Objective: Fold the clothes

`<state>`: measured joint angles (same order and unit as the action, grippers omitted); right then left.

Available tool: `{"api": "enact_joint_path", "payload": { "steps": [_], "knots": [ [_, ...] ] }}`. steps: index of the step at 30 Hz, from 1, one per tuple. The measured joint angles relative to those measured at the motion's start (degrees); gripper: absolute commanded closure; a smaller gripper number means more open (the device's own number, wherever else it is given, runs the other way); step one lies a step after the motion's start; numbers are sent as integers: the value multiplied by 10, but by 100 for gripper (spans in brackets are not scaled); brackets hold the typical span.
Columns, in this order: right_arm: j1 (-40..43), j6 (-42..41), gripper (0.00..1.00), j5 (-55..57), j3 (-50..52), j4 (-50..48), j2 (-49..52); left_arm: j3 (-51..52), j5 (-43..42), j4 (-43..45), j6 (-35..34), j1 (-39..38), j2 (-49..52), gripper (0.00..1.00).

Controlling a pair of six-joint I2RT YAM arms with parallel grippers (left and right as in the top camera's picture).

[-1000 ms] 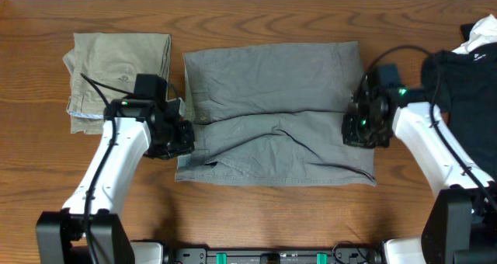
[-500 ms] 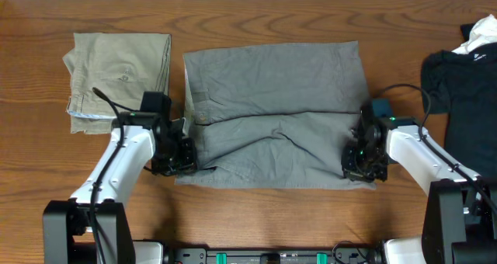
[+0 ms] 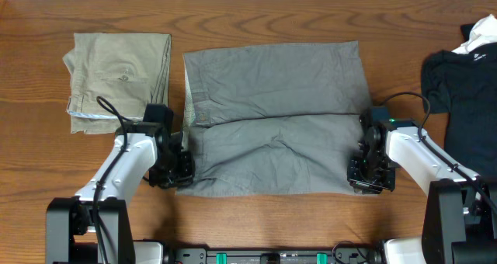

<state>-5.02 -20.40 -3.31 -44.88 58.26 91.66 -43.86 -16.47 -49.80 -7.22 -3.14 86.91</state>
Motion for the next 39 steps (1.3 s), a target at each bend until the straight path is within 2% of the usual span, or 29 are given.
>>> {"api": "enact_joint_path", "payload": {
  "steps": [2,5,10,11,12,13,20,25,30,39],
  "knots": [
    [0,0,87,0,-10,16,0,5,4,-5,0,0,0,87],
    [0,5,81,-15,-60,41,0,5,6,-12,0,0,0,88],
    [0,27,78,-35,-181,57,0,8,17,-17,0,0,0,88],
    [0,31,79,-37,-198,54,0,10,18,-14,-1,0,0,88],
    [0,34,81,-38,-212,46,0,14,19,-11,-2,0,0,94],
    [0,39,85,-39,-223,33,0,17,19,-9,-4,0,0,94],
    [0,58,90,-44,-230,-42,2,20,22,-9,-5,0,0,94],
    [0,64,90,-44,-229,-77,16,-36,22,-29,-8,0,-7,94],
    [0,65,89,-44,-229,-87,47,-108,2,38,-16,0,-36,94],
    [0,80,92,-43,-229,-132,137,-114,-14,98,-20,0,12,94]
  ]
}}
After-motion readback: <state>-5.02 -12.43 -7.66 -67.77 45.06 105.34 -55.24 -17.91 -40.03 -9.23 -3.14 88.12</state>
